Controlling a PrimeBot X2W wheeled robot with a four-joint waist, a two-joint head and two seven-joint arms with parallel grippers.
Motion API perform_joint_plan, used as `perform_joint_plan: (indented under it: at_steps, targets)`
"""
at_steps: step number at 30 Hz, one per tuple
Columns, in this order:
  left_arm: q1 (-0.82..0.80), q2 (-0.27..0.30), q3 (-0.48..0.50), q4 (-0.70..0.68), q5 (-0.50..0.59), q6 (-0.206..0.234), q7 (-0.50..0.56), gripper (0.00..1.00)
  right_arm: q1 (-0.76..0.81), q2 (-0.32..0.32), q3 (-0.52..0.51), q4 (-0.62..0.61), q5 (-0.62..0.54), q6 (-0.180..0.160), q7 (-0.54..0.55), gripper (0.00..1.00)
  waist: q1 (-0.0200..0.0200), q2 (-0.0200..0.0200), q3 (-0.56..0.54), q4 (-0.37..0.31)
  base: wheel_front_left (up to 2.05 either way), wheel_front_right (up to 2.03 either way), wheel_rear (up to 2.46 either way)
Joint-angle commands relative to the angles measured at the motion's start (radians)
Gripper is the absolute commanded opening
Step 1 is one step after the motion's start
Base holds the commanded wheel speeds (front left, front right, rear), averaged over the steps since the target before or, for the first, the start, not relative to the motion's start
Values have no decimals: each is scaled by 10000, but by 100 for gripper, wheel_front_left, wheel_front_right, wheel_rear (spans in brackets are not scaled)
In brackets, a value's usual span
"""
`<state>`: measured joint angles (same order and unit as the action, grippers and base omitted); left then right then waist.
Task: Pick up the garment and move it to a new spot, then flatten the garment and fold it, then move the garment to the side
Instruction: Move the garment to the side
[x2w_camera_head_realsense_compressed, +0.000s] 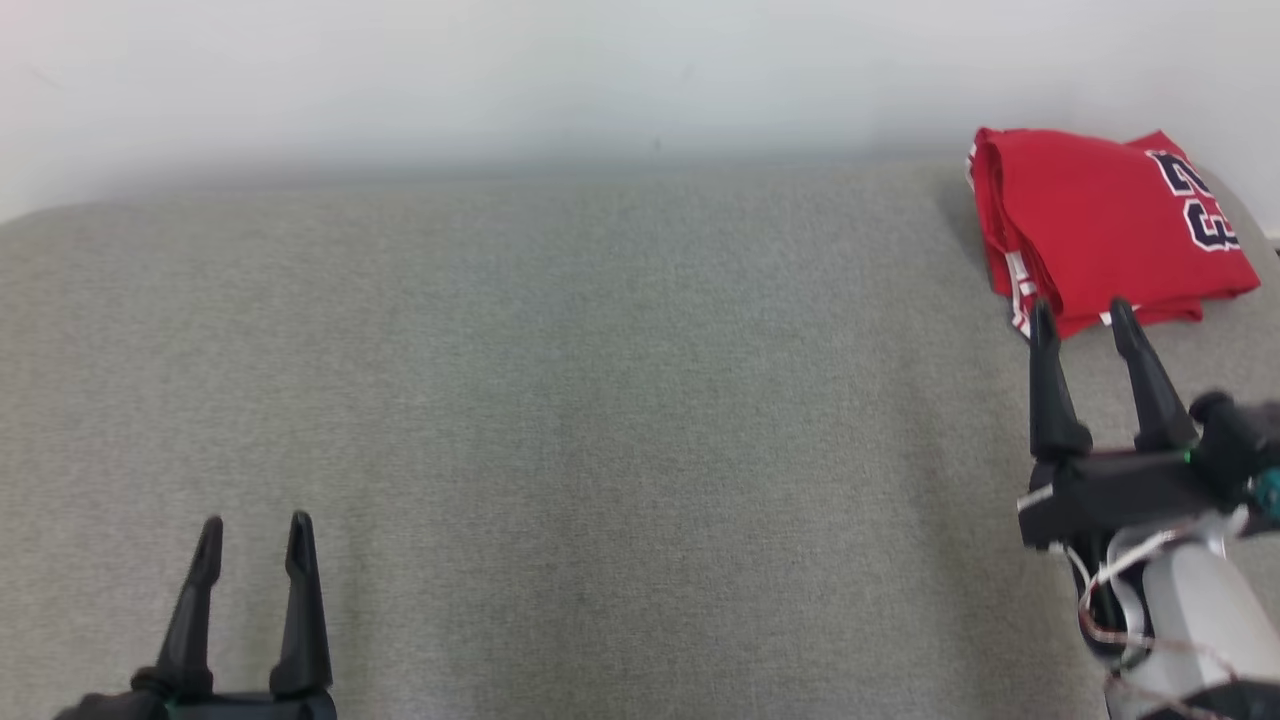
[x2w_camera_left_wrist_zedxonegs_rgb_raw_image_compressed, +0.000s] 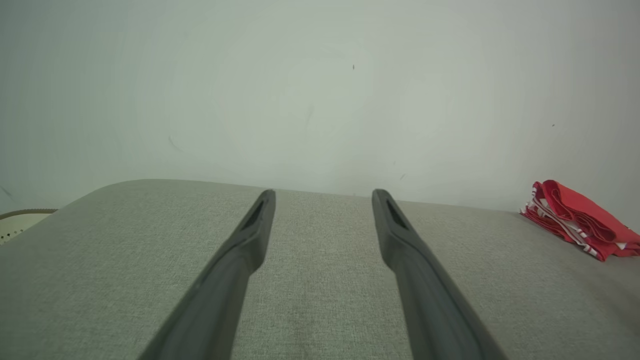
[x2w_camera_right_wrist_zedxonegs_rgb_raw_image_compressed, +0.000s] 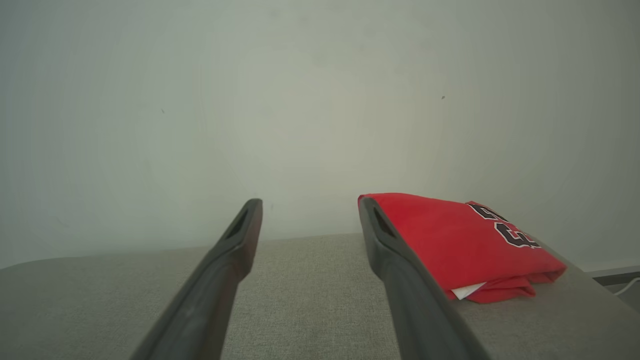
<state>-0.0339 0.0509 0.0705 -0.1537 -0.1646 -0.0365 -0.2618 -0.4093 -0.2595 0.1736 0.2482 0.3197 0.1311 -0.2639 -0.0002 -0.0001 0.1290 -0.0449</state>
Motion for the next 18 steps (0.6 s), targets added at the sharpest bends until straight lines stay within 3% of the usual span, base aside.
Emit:
perform_joint_plan:
  at_steps: [1,12,18]
  targets:
    - [217,0,-36,103,70,58,-33,100,493,146,-169,-378,-431,-7,-10,100,2,1,-300,248,0,0,0]
    - [629,1,-248,535,32,184,-31,100,2798,1137,-399,-1839,-1739,-7,-11,100,2,1,-941,476,0,0,0]
    - [854,1,-339,757,-103,215,-33,100,3511,1480,-260,-1930,-1968,-8,-11,100,2,1,-1324,448,0,0,0]
